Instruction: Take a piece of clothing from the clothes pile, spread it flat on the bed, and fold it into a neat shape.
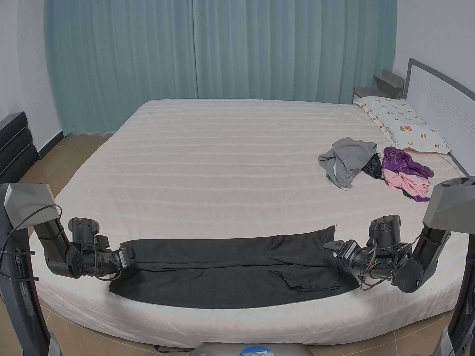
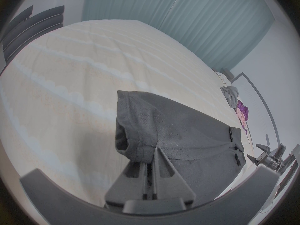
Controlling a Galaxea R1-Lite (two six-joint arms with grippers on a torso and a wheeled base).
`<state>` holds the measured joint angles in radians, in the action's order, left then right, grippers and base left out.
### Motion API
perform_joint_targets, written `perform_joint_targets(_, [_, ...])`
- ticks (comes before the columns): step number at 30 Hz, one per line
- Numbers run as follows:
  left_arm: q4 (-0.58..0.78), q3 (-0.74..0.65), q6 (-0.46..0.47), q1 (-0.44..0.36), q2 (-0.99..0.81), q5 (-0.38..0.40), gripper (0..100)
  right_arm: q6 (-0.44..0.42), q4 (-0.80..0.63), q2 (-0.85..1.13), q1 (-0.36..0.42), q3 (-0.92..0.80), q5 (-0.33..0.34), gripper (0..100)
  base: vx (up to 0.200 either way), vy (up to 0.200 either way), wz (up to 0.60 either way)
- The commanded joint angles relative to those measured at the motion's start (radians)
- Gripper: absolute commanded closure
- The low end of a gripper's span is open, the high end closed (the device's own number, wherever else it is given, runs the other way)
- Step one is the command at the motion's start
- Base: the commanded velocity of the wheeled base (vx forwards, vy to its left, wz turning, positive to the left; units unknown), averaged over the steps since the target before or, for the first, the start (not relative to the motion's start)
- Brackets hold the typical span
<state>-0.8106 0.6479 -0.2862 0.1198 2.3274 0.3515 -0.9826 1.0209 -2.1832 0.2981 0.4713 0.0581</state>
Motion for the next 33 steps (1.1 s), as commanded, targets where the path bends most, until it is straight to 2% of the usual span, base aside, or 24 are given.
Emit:
perform_joint_targets(1, [-0.005,-0.001,-0.005,-0.008,0.000,-0.005,100,0.001,0.002,-0.004,0.000,-0.005,0.000,0,-0.200,0.000,0.00])
perform_joint_targets(13, [-0.024,-0.007,-0.008,-0.014,0.003,-0.006,100,0.001,0.002,-0.003,0.001,-0.005,0.000,0,-0.017,0.000,0.00])
perform_joint_targets(19, [-0.038,-0.004,-0.068,-0.026,-0.007,-0.008,100,0.001,0.002,-0.001,0.001,-0.005,0.000,0,0.000,0.000,0.00])
perform_joint_targets(26, [-0.042,-0.025,-0.080,-0.042,-0.037,-0.026,100,0.001,0.002,0.002,0.001,-0.005,0.000,0,0.000,0.000,0.00])
perform_joint_targets(33, [-0.042,-0.043,-0.131,-0.078,-0.099,-0.034,100,0.001,0.004,0.005,0.001,-0.005,0.000,0,0.000,-0.200,0.00])
